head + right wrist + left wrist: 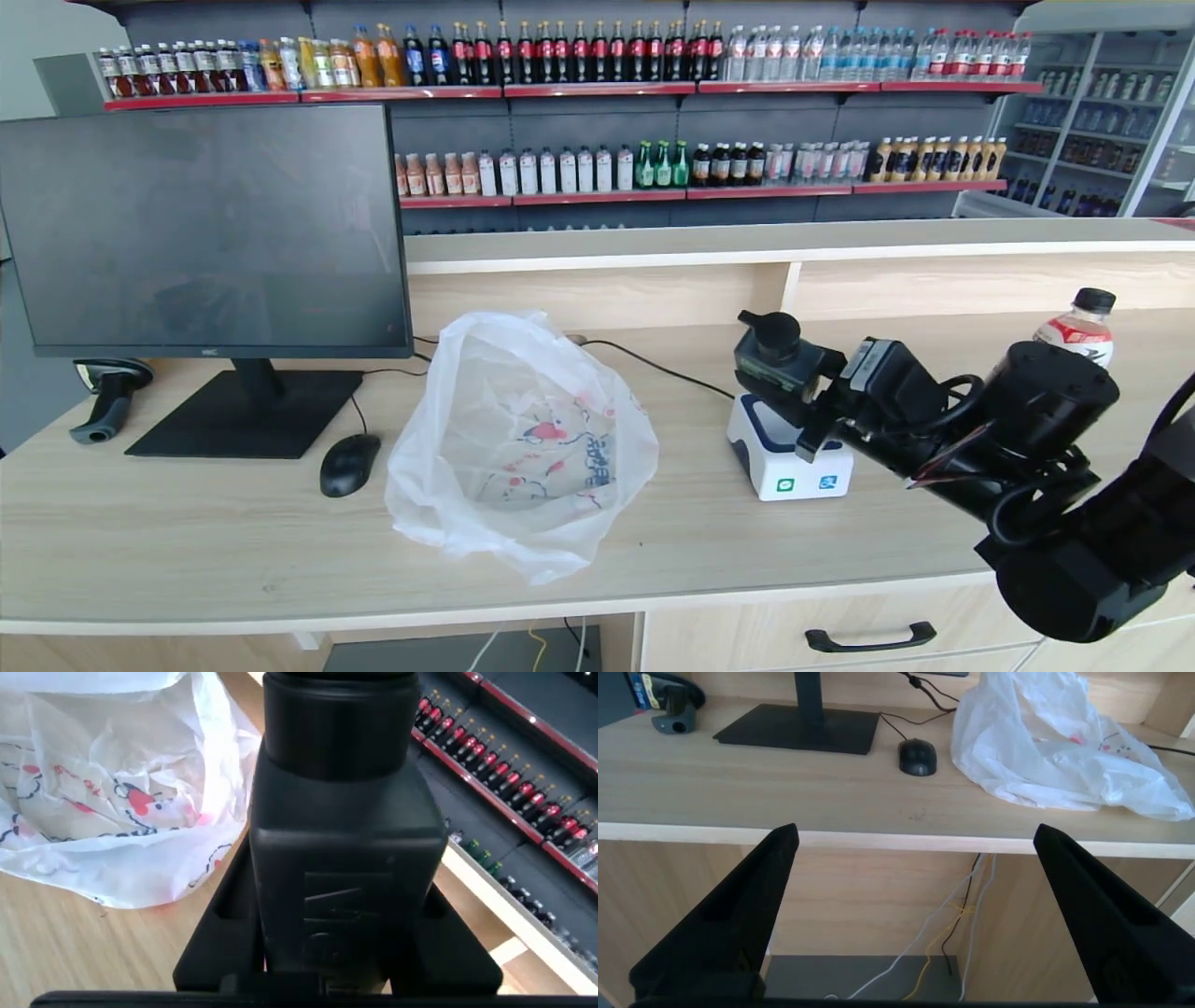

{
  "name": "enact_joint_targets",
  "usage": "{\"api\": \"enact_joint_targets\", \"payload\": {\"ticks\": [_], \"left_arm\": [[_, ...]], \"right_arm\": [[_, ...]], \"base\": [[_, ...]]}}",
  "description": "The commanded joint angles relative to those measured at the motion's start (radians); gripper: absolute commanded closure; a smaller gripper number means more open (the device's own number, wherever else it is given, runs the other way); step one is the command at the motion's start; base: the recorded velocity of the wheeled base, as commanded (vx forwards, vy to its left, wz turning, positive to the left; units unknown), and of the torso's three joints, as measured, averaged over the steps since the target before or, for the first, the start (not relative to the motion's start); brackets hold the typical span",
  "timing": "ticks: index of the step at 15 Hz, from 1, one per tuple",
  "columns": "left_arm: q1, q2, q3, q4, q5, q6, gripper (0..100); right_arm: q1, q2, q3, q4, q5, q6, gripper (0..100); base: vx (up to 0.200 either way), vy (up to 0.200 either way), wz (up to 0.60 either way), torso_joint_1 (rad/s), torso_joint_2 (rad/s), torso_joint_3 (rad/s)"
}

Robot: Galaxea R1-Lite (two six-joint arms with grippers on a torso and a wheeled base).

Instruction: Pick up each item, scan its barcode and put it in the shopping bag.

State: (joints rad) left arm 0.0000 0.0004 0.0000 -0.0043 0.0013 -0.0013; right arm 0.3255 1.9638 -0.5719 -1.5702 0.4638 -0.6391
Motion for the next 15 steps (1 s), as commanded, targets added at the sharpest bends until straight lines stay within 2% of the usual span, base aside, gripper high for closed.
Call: {"api": "enact_joint_targets", "payload": {"ticks": [1,9,15], "left_arm": [[0.0,0.0,0.0,0.0,0.0,0.0,0],[0.0,0.001,0.0,-0.005,0.0,0.003,0],[0.002,0.0,0.0,-0.003,0.0,-0.003,0]], "right_arm": [[-0.002,0.017,-0.028,-0.001,0.007,-0.065,100],[-0.008,0.004,0.078,-0.001,0.049,-0.229,100],[-0.051,0.026,0.093,-0.001,0.062,-0.255,100]], "base": [[0.0,0.0,0.0,0.0,0.0,0.0],[0.0,0.0,0.0,0.0,0.0,0.0],[0.0,0.0,0.0,0.0,0.0,0.0]]}}
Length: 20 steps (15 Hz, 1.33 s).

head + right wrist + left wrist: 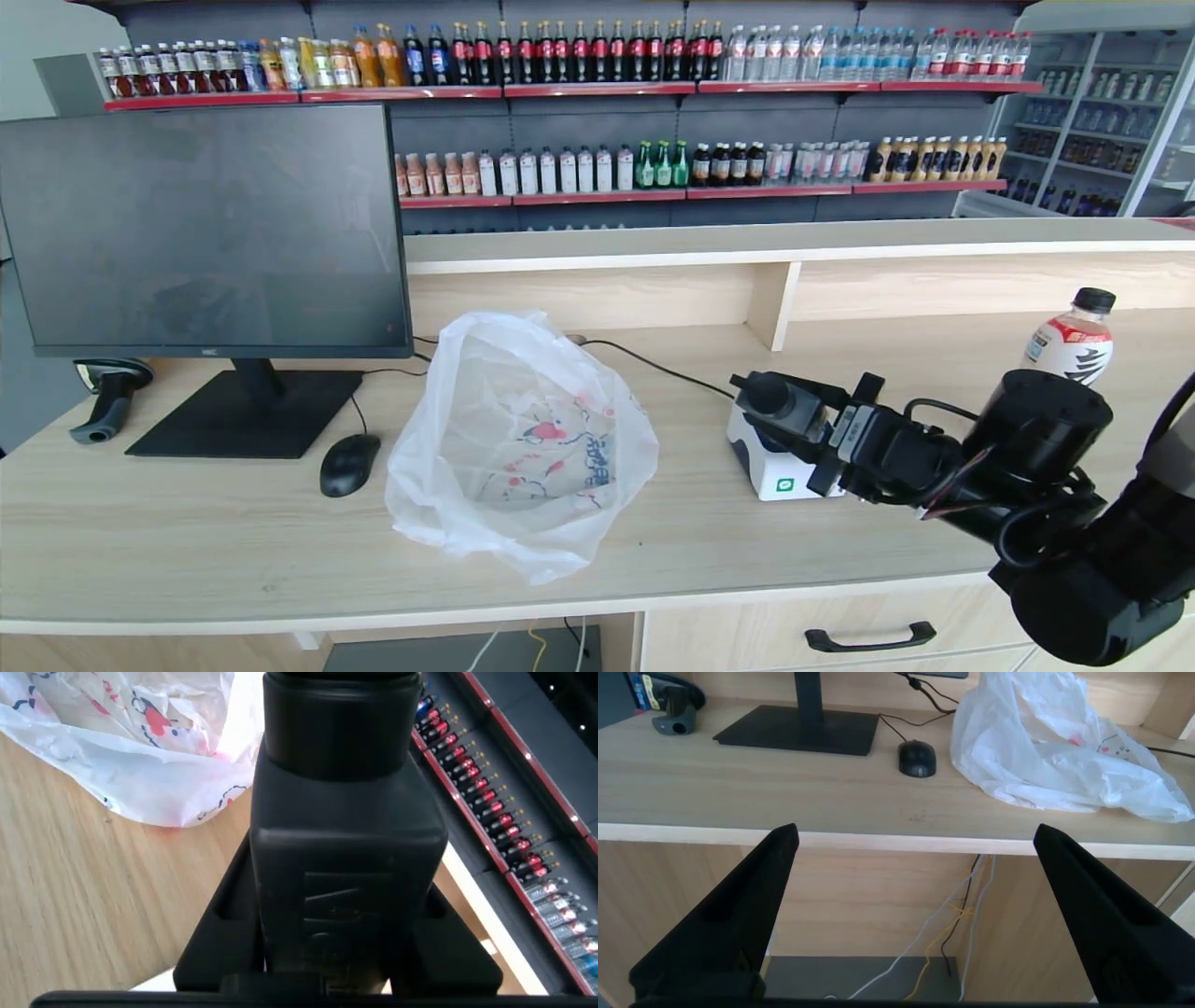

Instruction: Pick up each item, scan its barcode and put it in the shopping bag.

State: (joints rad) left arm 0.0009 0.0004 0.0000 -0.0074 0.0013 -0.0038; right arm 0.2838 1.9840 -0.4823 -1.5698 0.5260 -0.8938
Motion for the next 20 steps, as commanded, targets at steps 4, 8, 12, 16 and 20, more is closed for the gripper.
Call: {"api": "enact_joint_targets", "payload": {"ticks": [4,8,12,16,20], "left_arm": [[0.001,0.0,0.0,0.0,0.0,-0.001,0],[0.001,0.0,0.0,0.0,0.0,-0.001,0],[-0.001,0.0,0.0,0.0,0.0,-0.001,0],[-0.001,0.0,0.0,0.0,0.0,-0.001,0],[-0.001,0.0,0.0,0.0,0.0,-0.001,0]], "right_arm": [[-0.046,0.036,-0.01,-0.001,0.039,0.0,100],[-0.074,0.058,-0.033,-0.001,0.051,0.0,100],[-0.086,0.07,-0.055,-0.001,0.051,0.0,100],[-0.087,0.076,-0.055,-0.001,0.051,0.0,100],[-0.087,0.082,-0.055,-0.001,0.051,0.001,100]], "base": [[0.0,0.0,0.0,0.0,0.0,0.0],[0.0,0.0,0.0,0.0,0.0,0.0],[0.0,0.0,0.0,0.0,0.0,0.0],[0.0,0.0,0.0,0.0,0.0,0.0],[0.0,0.0,0.0,0.0,0.0,0.0]]}}
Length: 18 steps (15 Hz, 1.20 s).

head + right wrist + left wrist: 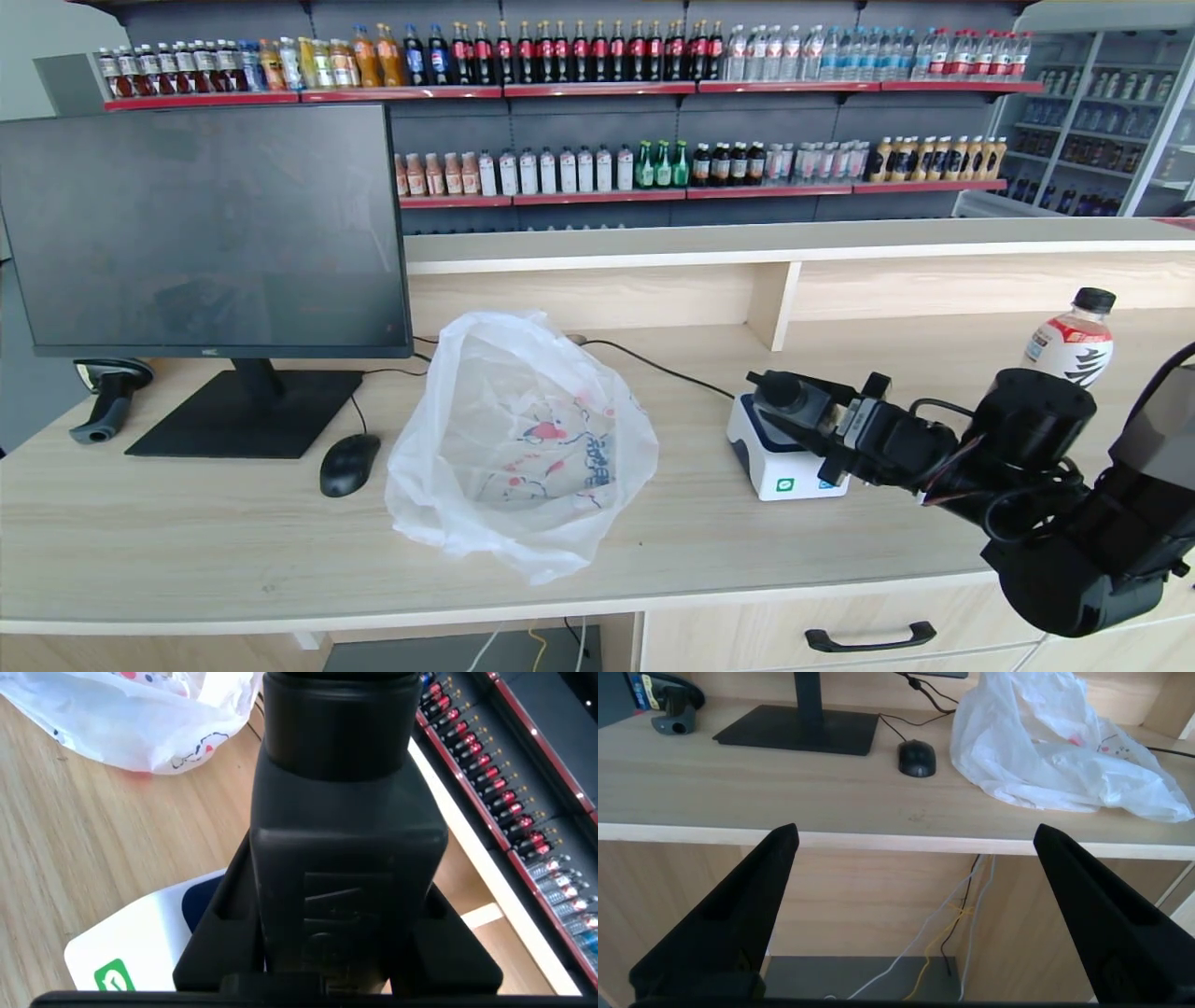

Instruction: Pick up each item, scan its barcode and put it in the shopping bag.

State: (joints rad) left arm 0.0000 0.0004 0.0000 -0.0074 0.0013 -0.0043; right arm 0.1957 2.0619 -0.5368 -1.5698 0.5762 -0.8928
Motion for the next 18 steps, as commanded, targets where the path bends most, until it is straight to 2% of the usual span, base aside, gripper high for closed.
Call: {"api": "enact_joint_targets", "payload": {"ticks": [1,13,16,18], "left_arm": [[0.0,0.0,0.0,0.0,0.0,0.0,0],[0.0,0.0,0.0,0.001,0.0,0.0,0],[0.002,0.0,0.0,0.003,0.0,0.0,0],[0.0,0.0,0.0,0.003,0.0,0.0,0]], "right_arm": [[0.001,0.004,0.0,-0.001,0.001,0.0,100],[0.005,-0.048,0.005,-0.001,-0.002,0.009,100],[0.005,-0.103,0.006,-0.001,-0.018,0.054,100],[0.022,-0.135,0.006,-0.001,-0.065,0.103,100]], "base": [[0.0,0.0,0.0,0.0,0.0,0.0],[0.0,0.0,0.0,0.0,0.0,0.0],[0.0,0.0,0.0,0.0,0.0,0.0],[0.0,0.0,0.0,0.0,0.0,0.0]]}}
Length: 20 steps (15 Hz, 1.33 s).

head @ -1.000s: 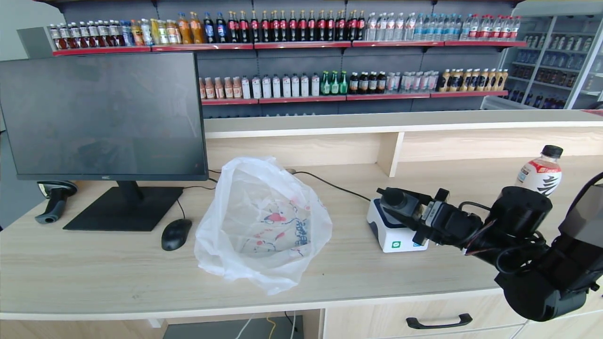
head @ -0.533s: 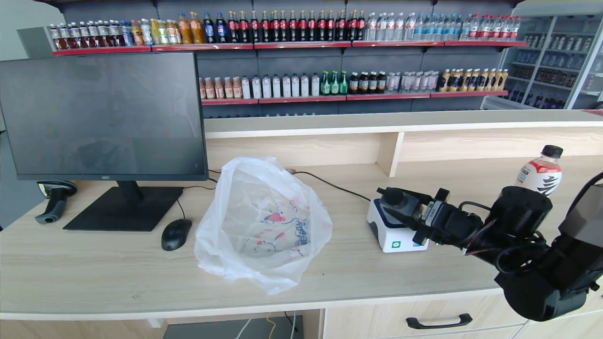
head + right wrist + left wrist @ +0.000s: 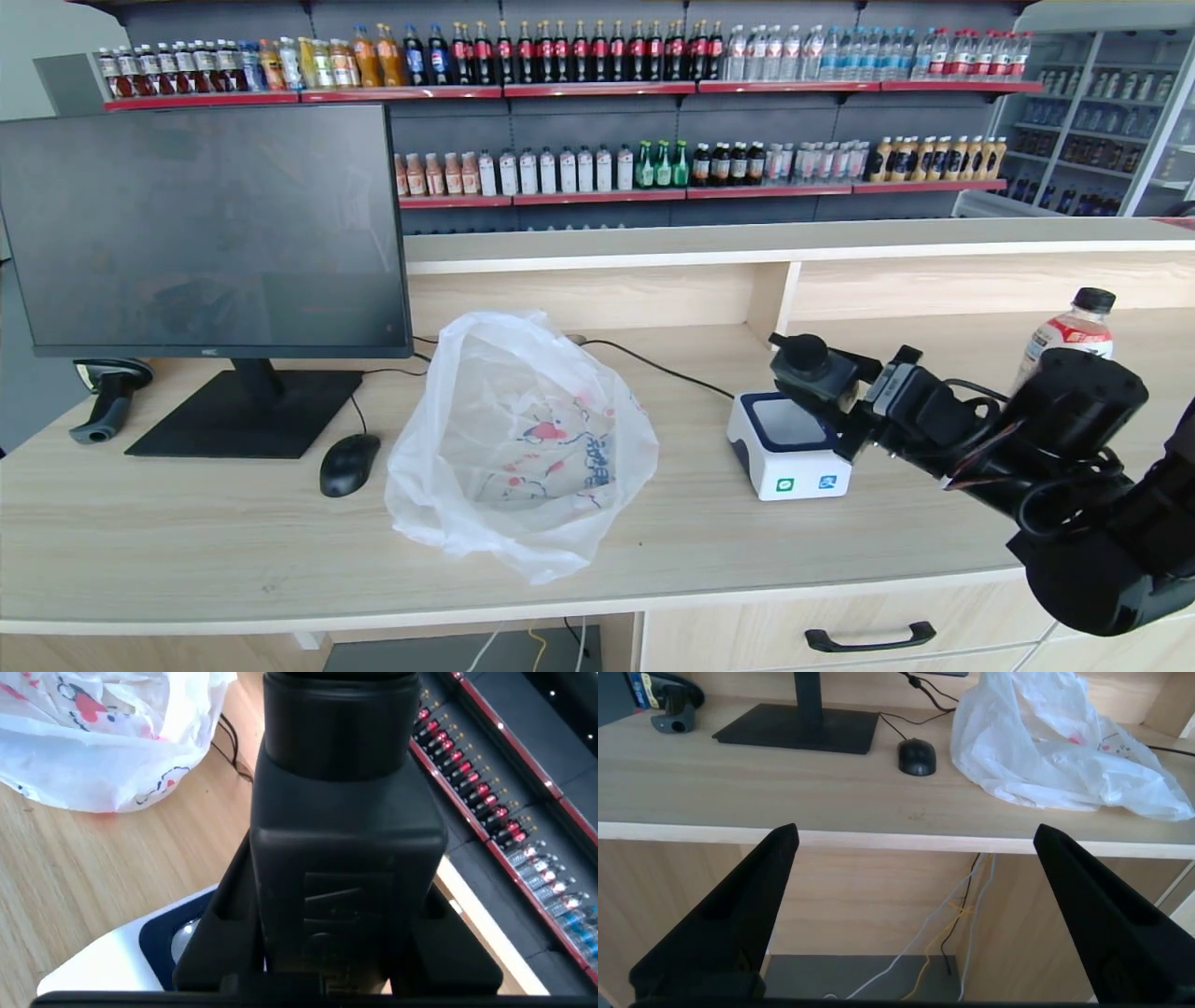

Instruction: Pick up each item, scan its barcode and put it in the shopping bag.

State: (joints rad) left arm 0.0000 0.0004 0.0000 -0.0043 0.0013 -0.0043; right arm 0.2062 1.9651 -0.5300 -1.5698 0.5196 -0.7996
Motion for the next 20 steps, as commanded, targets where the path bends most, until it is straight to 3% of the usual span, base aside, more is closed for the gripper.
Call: {"api": "enact_joint_targets", "payload": {"ticks": [1,5,7,11,15,20], "left_arm": [[0.002,0.0,0.0,0.001,0.0,0.0,0],[0.002,0.0,0.0,0.003,0.0,0.001,0],[0.002,0.0,0.0,0.003,0.0,0.001,0],[0.002,0.0,0.0,0.003,0.0,0.003,0],[0.002,0.0,0.0,0.004,0.0,0.003,0],[0.0,0.0,0.0,0.004,0.0,0.001,0]], "right_arm": [[0.042,-0.057,0.001,-0.001,-0.056,0.049,100],[0.104,-0.13,0.024,-0.001,-0.188,0.135,100],[0.104,-0.215,0.108,-0.001,-0.289,0.235,100],[0.164,-0.293,0.203,-0.001,-0.602,0.496,100],[0.176,-0.249,0.206,-0.001,-0.615,0.675,100],[0.179,-0.224,0.2,-0.001,-0.616,0.77,100]], "base": [[0.0,0.0,0.0,0.0,0.0,0.0],[0.0,0.0,0.0,0.0,0.0,0.0],[0.0,0.0,0.0,0.0,0.0,0.0],[0.0,0.0,0.0,0.0,0.0,0.0],[0.0,0.0,0.0,0.0,0.0,0.0],[0.0,0.0,0.0,0.0,0.0,0.0]]}}
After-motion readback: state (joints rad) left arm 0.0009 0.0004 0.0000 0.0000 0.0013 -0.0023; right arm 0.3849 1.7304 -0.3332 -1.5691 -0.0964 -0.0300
